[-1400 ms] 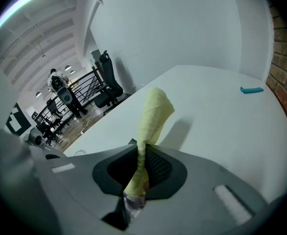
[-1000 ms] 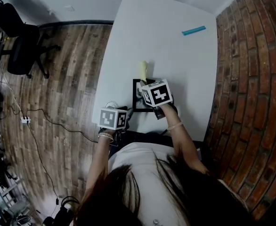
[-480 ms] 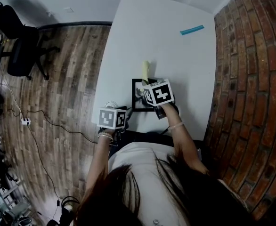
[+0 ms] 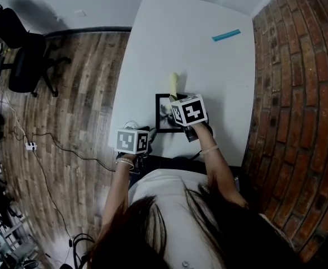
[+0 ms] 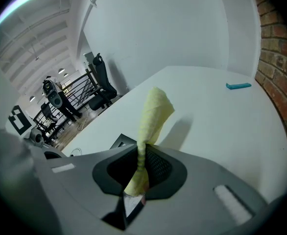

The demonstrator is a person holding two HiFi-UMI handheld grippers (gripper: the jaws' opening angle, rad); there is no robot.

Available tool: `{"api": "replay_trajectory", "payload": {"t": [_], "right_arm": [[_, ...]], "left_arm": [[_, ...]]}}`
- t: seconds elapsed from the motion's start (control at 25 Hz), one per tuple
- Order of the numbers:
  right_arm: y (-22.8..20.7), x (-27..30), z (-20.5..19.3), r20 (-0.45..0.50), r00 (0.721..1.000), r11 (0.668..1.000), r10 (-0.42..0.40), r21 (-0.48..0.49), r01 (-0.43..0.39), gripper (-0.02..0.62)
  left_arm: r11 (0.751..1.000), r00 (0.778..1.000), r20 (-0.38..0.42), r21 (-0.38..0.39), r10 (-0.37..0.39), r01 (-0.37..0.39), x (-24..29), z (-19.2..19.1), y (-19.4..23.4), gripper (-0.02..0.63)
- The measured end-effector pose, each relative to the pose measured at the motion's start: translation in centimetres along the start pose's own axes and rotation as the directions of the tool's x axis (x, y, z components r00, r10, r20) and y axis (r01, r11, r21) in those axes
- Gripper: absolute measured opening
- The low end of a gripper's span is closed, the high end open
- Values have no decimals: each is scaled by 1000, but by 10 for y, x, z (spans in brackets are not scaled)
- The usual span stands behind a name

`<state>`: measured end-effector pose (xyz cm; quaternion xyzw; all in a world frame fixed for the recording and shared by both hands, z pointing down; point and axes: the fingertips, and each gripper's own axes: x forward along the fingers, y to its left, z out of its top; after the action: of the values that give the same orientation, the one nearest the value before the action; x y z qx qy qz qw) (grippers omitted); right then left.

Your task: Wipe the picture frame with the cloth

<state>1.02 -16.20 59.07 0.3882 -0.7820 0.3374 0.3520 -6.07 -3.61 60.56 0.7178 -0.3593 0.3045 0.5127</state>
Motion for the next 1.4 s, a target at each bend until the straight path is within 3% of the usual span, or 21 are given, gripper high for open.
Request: {"api": "replay_trajectory", "payload": {"t": [1.4], "right_arm": [[-33,-19,-12,42,999,995,-22,102,18,40]], "left_arm": [[1000,1000,6,-23,17,-17,1,0,0,110]]}}
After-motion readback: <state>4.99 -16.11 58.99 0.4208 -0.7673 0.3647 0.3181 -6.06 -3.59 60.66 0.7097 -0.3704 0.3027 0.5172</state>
